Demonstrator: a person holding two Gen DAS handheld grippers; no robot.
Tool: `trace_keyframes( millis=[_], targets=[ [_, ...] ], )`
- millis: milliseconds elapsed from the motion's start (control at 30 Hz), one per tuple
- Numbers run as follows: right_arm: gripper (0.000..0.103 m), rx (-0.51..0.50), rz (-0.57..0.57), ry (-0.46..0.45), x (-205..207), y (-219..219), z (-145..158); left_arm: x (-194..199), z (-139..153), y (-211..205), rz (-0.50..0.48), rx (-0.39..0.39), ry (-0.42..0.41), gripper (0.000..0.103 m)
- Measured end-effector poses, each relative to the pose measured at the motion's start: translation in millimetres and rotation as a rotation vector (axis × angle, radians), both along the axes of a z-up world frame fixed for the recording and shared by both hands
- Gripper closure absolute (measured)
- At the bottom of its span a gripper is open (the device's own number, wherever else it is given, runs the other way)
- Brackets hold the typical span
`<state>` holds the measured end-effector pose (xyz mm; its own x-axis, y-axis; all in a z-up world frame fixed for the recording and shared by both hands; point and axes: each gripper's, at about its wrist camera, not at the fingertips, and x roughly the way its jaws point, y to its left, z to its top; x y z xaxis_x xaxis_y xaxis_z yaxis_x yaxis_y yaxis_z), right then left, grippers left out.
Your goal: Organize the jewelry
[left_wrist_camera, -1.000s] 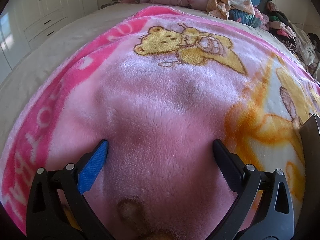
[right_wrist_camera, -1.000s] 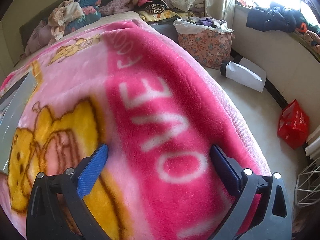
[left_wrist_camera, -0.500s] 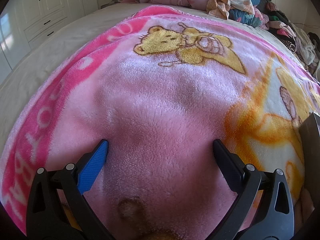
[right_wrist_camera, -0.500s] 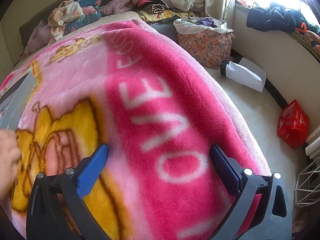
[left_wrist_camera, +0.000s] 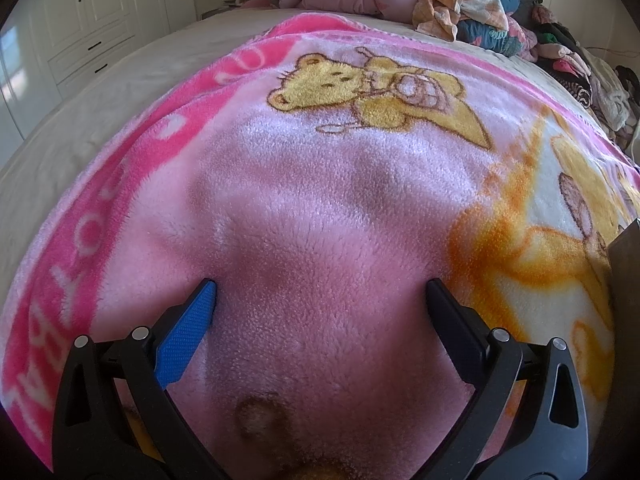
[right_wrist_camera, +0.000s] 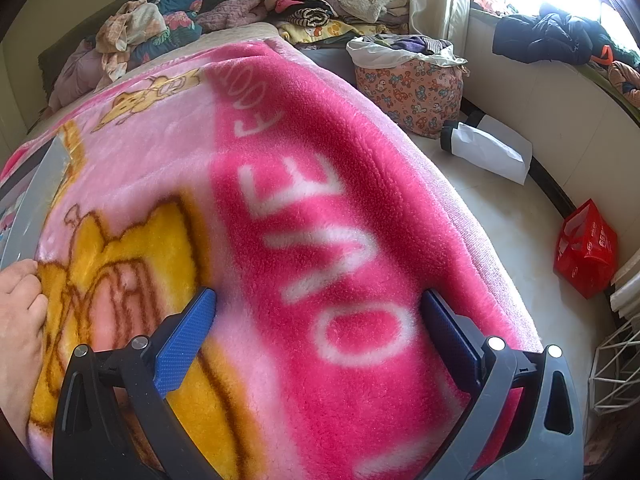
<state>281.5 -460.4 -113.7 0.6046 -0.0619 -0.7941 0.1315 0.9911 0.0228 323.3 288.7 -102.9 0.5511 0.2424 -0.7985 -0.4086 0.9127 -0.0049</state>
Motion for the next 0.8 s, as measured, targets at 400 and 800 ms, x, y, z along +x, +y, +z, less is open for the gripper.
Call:
trace_keyframes(
  millis=[400, 800],
  targets=[
    [0.005, 0.001, 0.0, 0.0, 0.0, -0.5, -0.2, 2.4, 1.1, 0.2, 0.009, -0.002, -0.003, 0.01],
    [0.005, 0.0, 0.0, 0.0, -0.1, -0.2, 0.0, 0.2, 1.8, -1.3, 0.01, 0.013, 0.007, 0.01]
  ],
)
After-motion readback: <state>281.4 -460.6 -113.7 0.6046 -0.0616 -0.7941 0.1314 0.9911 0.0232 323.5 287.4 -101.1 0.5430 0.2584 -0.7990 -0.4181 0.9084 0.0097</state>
